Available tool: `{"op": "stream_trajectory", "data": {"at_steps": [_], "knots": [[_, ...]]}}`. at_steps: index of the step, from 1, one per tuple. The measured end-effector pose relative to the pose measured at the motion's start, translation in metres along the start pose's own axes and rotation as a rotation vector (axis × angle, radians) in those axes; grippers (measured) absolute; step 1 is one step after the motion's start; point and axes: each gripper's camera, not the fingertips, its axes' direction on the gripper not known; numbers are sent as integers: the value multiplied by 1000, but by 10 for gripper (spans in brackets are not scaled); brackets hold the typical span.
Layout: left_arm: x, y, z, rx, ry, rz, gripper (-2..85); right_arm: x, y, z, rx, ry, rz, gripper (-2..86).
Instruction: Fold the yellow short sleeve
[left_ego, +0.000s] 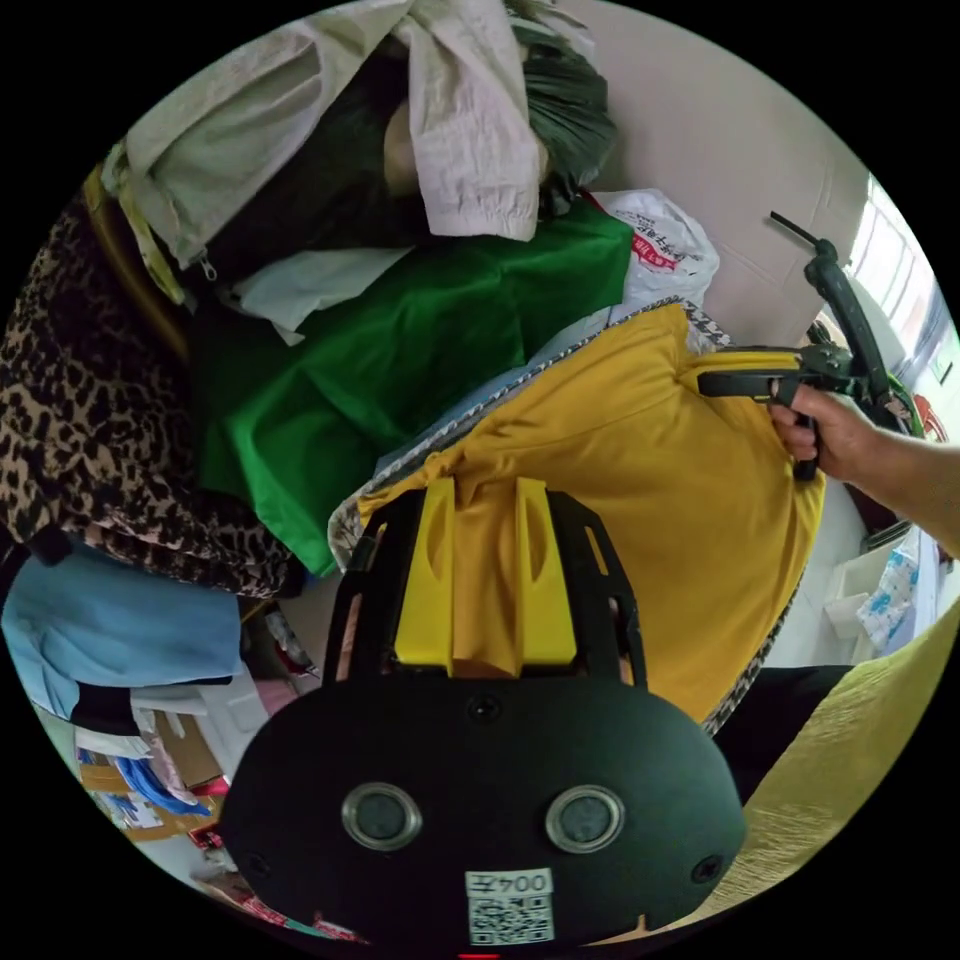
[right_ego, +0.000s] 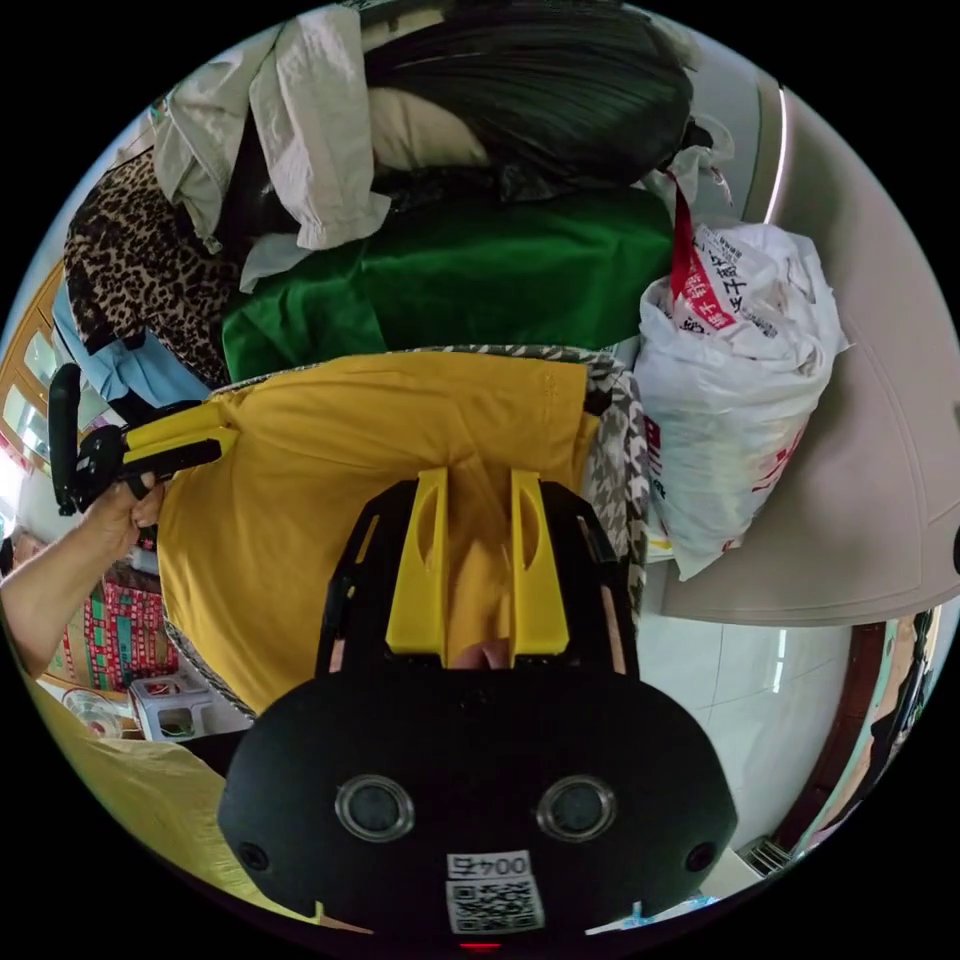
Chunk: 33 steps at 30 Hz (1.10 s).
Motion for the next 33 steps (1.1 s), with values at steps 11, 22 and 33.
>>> {"op": "stream_trajectory", "data": {"at_steps": [11, 22, 33], "knots": [[29, -2, -9, 1, 27, 15, 88, 41, -8, -79, 12, -110, 110, 82], [122, 17, -42, 103, 11, 106, 55, 33, 103, -213, 9, -111, 152, 73], [237, -2, 27, 34, -94, 357, 20, -14, 108, -238, -221, 162, 48, 63]]}}
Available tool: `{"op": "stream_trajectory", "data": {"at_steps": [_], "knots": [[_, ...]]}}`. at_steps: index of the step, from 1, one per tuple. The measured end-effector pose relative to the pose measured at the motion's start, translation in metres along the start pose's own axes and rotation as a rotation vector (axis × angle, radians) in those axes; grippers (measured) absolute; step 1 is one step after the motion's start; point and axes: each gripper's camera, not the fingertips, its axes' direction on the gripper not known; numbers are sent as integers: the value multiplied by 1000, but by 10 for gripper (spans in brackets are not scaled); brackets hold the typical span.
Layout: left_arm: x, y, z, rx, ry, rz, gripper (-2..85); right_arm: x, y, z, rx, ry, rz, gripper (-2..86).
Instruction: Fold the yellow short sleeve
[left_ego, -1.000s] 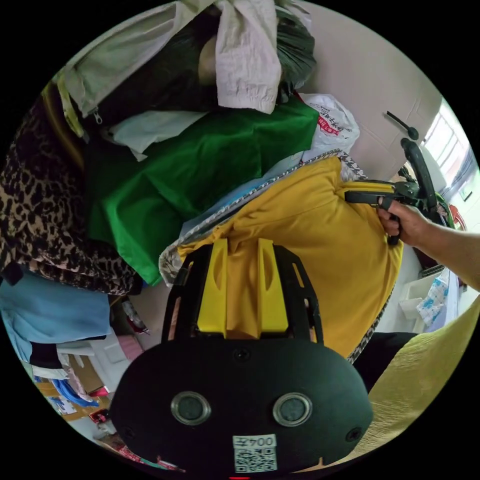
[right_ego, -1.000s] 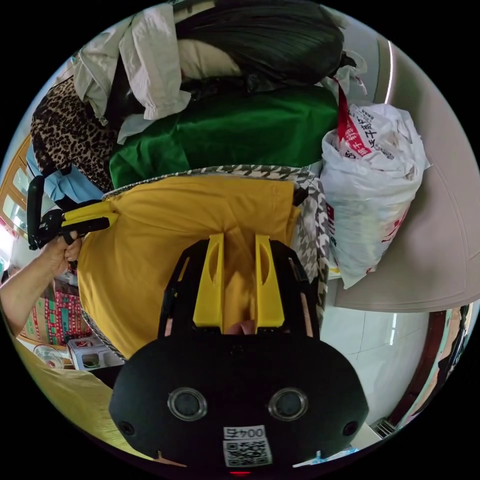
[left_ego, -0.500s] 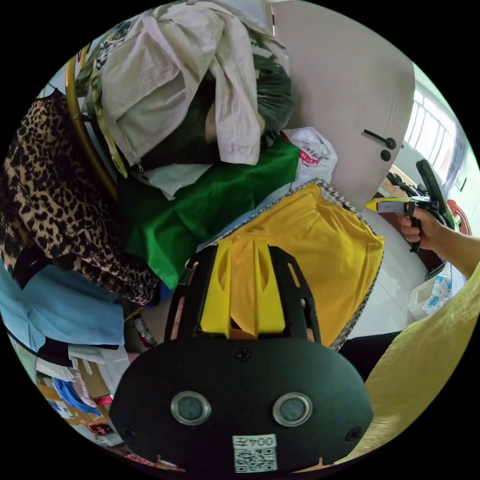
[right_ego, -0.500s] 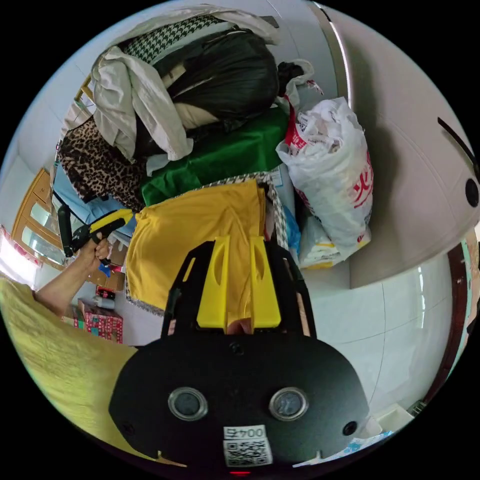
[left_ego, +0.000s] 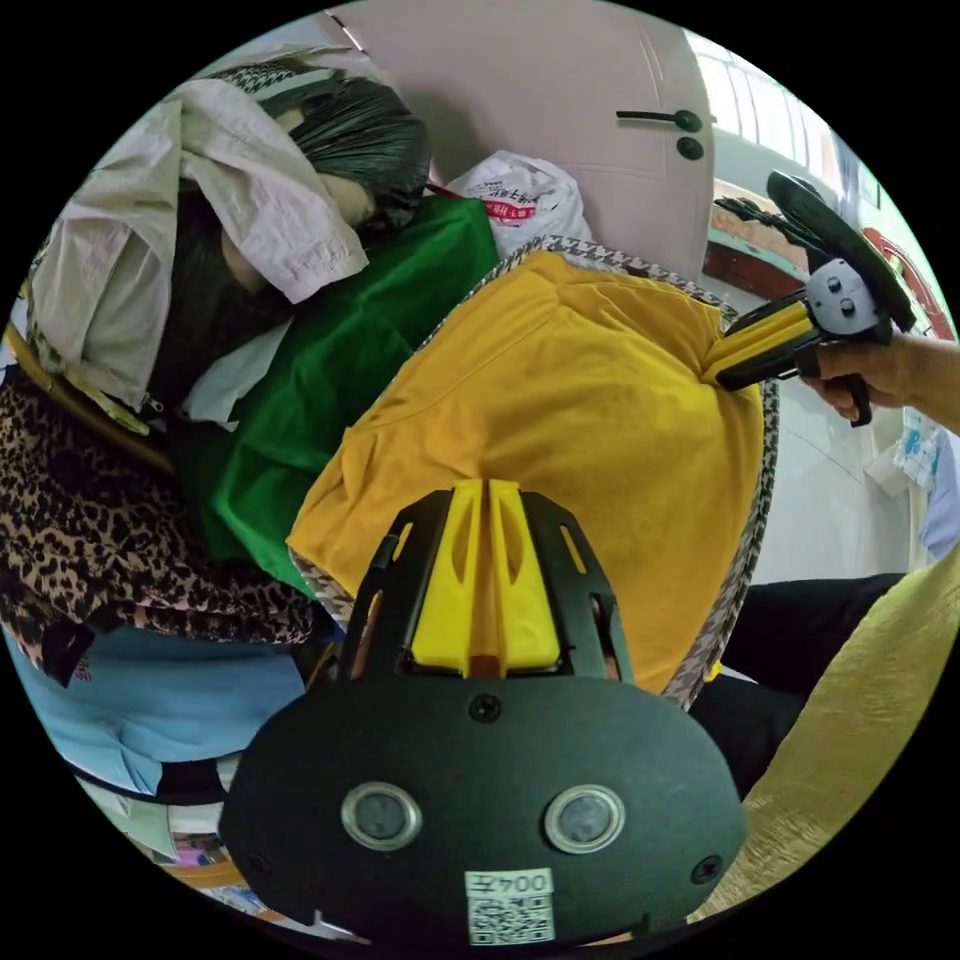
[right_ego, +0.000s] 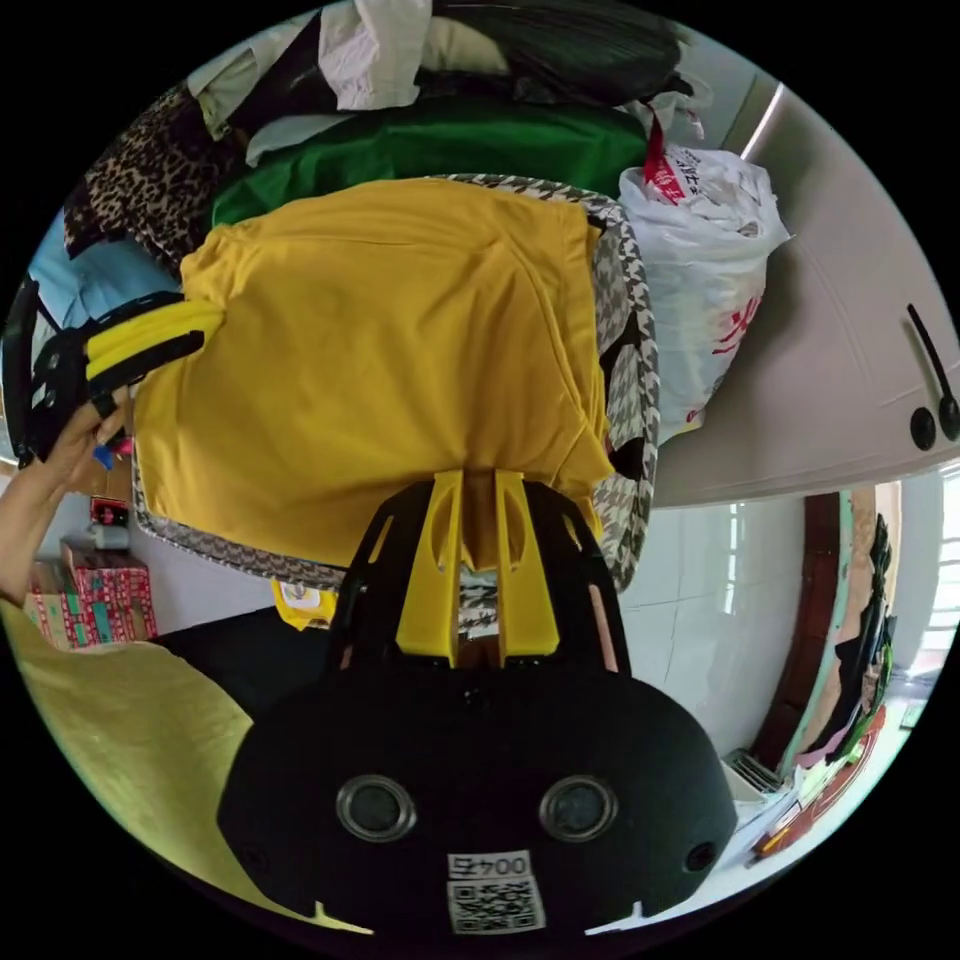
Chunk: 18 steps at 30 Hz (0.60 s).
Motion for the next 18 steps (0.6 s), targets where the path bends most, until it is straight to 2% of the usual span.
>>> {"op": "stream_trajectory", "data": {"at_steps": [3, 6, 8, 12, 14, 18], "knots": [[13, -7, 11, 37, 56, -3, 21, 10, 14, -23, 0, -8, 65, 55], [22, -23, 17, 24, 124, -23, 28, 40, 38, -64, 34, -98, 221, 30], [28, -35, 7, 105, 213, -42, 38, 59, 78, -124, 188, -176, 307, 40], [65, -70, -20, 212, 321, 36, 52, 77, 167, -236, 439, -168, 367, 55], [109, -103, -37, 269, 473, 99, 52, 86, 238, -305, 554, -135, 431, 64], [211, -154, -68, 372, 709, 225, 43, 97, 359, -395, 666, -33, 596, 70]]}}
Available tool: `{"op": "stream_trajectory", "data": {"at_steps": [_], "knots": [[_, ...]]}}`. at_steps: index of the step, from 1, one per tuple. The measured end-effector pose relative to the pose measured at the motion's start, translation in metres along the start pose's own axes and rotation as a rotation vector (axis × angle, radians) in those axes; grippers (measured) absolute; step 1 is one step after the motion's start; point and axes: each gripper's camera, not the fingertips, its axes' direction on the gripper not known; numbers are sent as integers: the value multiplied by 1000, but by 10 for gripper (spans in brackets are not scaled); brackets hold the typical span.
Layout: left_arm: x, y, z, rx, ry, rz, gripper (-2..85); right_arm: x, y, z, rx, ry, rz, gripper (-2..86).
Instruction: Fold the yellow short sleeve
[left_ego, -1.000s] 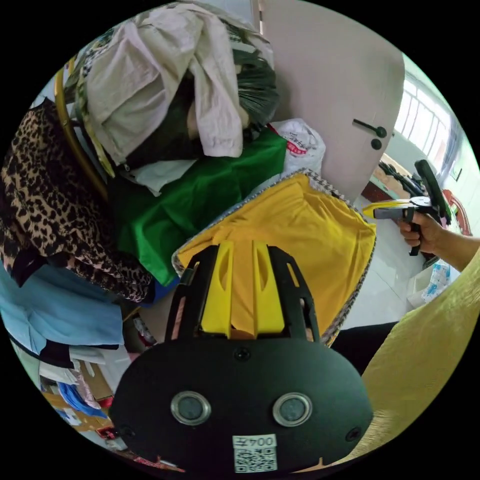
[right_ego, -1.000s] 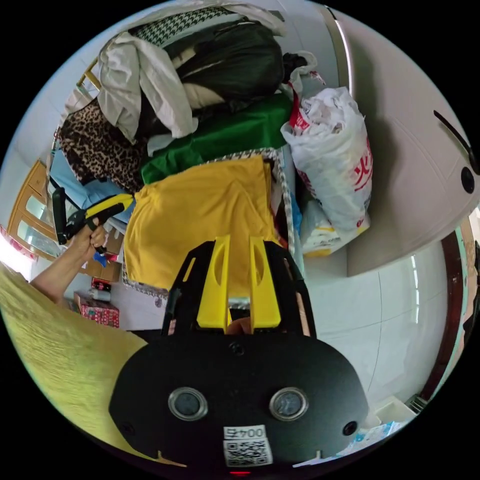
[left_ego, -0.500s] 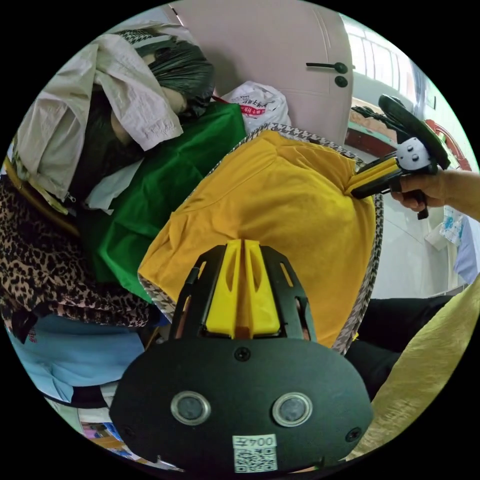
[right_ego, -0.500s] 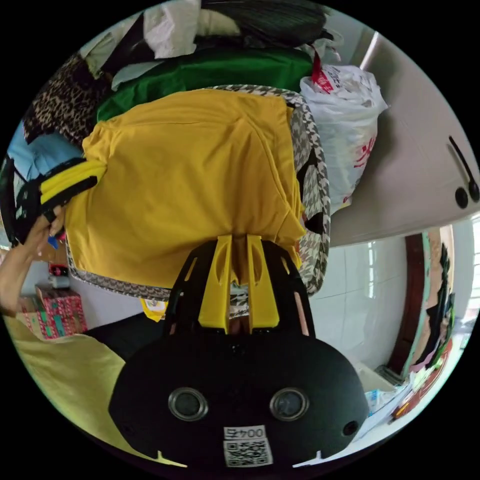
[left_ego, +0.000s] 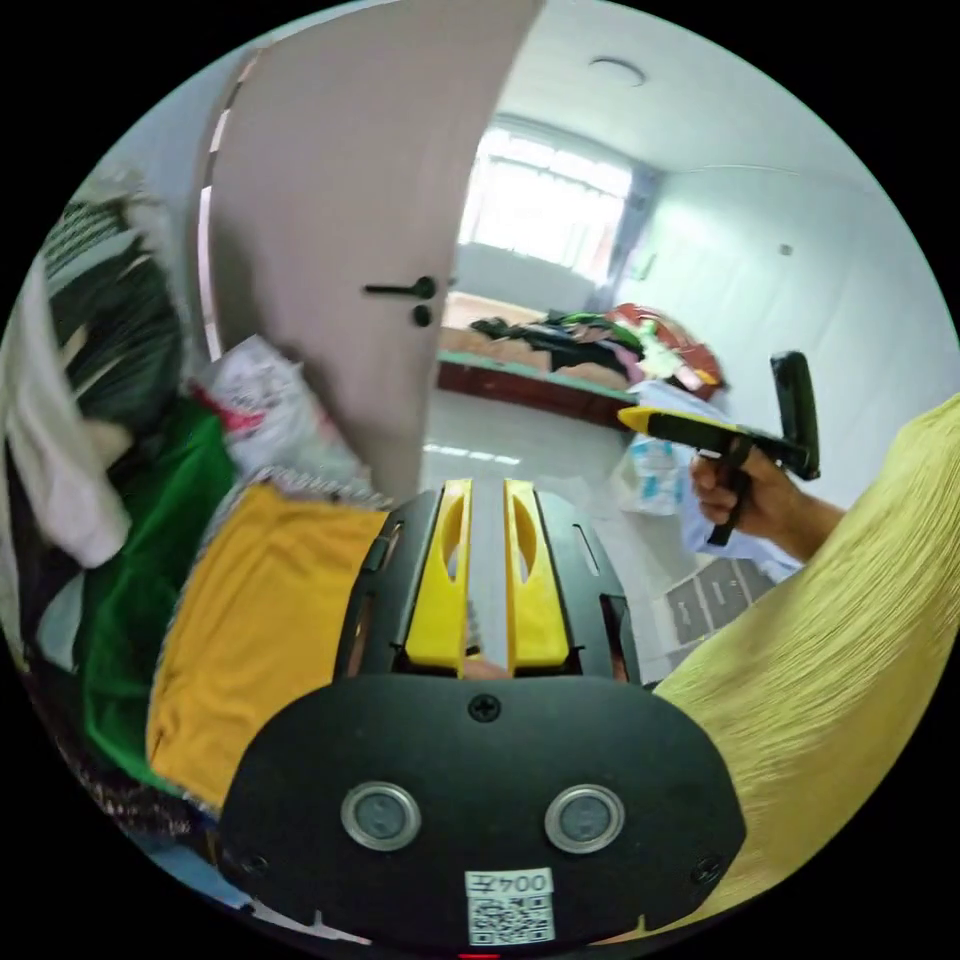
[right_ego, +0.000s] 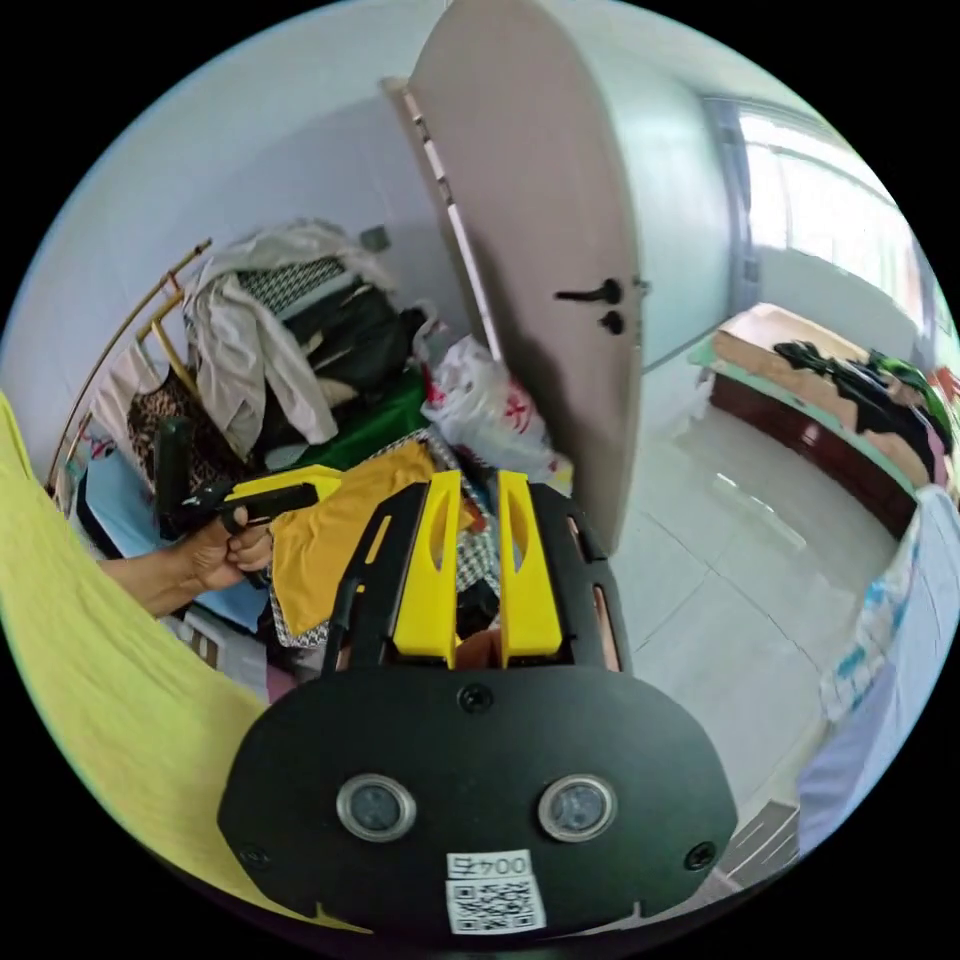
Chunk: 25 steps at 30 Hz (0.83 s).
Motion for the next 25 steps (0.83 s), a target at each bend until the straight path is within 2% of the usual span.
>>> {"op": "stream_trajectory", "data": {"at_steps": [5, 6, 11, 18, 25], "knots": [[149, -77, 116, 40, 370, 119, 52, 83, 62, -205, 160, 195, 233, 69], [167, -82, 129, 31, 399, 133, 54, 92, 70, -227, 173, 212, 252, 68], [338, -106, 242, -105, 677, 221, 62, 160, 152, -421, 281, 385, 409, 63], [532, -92, 347, -294, 892, 367, 64, 214, 277, -634, 391, 643, 662, 56], [715, -102, 449, -441, 1016, 613, 65, 229, 408, -831, 541, 1021, 1012, 56]]}}
